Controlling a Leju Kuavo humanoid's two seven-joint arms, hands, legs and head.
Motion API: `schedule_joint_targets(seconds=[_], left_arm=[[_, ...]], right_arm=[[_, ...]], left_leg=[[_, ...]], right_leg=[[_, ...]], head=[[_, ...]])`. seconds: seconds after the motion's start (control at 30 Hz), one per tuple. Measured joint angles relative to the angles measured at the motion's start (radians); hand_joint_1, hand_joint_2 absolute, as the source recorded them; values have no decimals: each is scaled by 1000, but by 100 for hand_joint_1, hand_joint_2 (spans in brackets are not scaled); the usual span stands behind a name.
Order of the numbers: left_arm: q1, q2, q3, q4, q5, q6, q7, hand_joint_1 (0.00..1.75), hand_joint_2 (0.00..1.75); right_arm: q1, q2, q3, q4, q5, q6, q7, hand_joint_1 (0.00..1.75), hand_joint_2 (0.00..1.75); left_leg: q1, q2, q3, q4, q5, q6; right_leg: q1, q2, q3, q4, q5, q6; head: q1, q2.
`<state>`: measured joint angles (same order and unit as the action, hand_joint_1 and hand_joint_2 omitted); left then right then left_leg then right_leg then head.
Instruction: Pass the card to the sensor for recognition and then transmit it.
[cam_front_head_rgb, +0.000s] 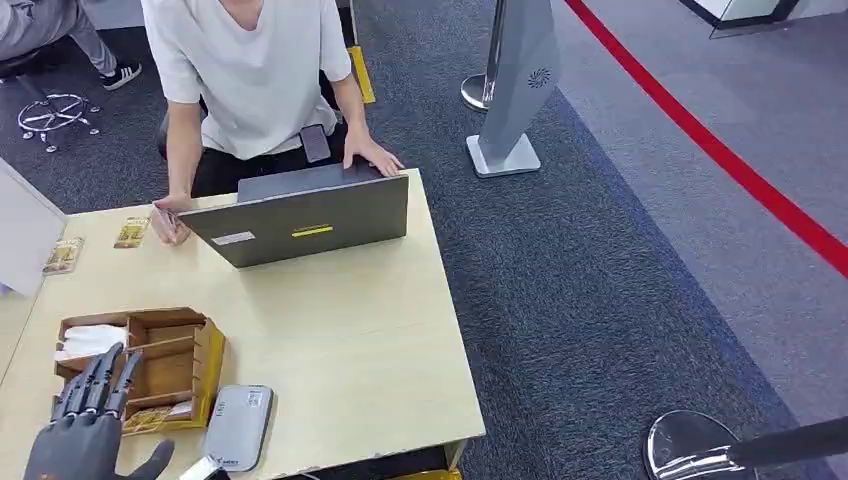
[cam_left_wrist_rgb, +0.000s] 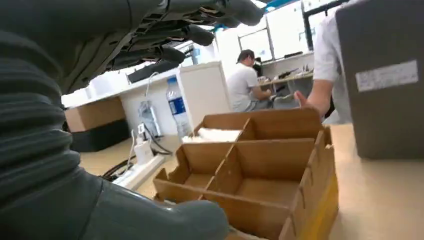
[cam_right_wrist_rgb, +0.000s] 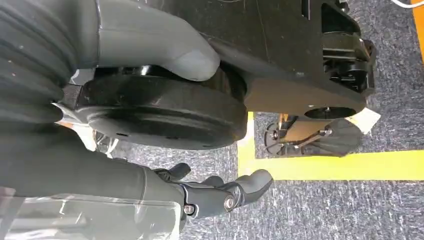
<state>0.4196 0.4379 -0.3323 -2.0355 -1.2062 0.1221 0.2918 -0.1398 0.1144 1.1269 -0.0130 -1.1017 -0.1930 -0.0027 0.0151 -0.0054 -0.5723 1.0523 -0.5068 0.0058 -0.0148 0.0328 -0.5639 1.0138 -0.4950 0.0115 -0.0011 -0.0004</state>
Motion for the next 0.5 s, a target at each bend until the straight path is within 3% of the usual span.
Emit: schedule_joint_targets(seconds=[0.5], left_arm=[[-12,-11,14,94,6,-24,10,0,175]], right_arm=[[0,0,2,1,-8,6,1,0,175]], left_leg=[[0,0,0,0,0,0]], right_leg=[[0,0,0,0,0,0]], head=[[0,0]])
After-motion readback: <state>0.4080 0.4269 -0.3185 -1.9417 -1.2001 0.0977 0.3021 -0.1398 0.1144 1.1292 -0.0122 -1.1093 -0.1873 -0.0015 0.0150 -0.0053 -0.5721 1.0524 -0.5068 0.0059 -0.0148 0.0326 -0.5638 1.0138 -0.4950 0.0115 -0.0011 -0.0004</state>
